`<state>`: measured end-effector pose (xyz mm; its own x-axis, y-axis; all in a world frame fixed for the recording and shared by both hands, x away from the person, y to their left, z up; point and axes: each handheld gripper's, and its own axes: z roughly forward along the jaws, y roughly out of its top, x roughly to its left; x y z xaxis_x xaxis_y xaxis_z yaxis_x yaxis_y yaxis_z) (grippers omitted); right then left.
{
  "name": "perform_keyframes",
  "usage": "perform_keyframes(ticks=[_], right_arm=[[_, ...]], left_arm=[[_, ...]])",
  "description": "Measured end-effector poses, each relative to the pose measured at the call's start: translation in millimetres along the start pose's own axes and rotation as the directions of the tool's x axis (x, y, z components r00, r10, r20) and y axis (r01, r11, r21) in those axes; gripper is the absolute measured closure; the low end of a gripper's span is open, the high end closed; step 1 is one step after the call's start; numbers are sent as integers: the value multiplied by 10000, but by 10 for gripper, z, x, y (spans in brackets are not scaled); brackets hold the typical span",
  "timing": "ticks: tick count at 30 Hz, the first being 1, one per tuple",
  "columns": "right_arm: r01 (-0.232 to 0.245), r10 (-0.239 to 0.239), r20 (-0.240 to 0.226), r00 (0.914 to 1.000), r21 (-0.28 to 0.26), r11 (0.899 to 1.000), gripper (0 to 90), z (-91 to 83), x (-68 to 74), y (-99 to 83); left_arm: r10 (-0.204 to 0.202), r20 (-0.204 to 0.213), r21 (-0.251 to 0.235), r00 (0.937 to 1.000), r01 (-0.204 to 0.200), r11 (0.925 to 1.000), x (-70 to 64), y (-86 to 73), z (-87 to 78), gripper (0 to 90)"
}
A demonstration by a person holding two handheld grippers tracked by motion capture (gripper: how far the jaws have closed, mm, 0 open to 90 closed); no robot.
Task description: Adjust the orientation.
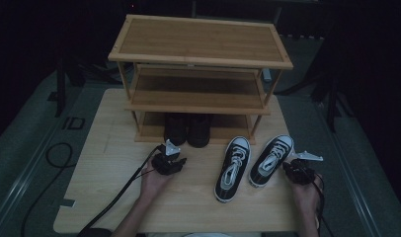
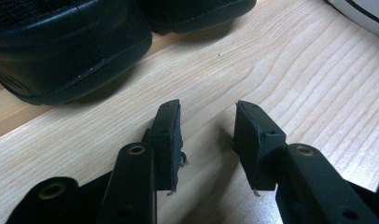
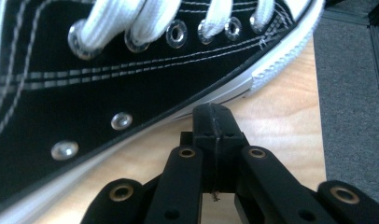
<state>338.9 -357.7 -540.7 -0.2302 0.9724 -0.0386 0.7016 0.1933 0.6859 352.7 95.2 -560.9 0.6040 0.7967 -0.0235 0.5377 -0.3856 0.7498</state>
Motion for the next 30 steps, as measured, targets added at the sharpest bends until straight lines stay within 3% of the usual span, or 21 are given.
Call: perform_keyframes(ticks=[6,19,22,30], right_arm=[[-93,90,185,9998,167,9998,900,88,-23,114],[137,-140,39,9999,687,9975,900,266,-62,376],[182,-178,-70,9998,749,9970,900,206,-54,397],[340,-320,-536,9981,376,9987,857,-154,70,457]], left_arm=[[3,-2,-3,10000,-3,10000,0,0,0,618],[3,-3,-1,10000,-3,10000,0,0,0,618],[3,-1,-2,10000,-3,10000,0,0,0,618],[8,0,-9,10000,-8,10000,-2,-1,0,618]])
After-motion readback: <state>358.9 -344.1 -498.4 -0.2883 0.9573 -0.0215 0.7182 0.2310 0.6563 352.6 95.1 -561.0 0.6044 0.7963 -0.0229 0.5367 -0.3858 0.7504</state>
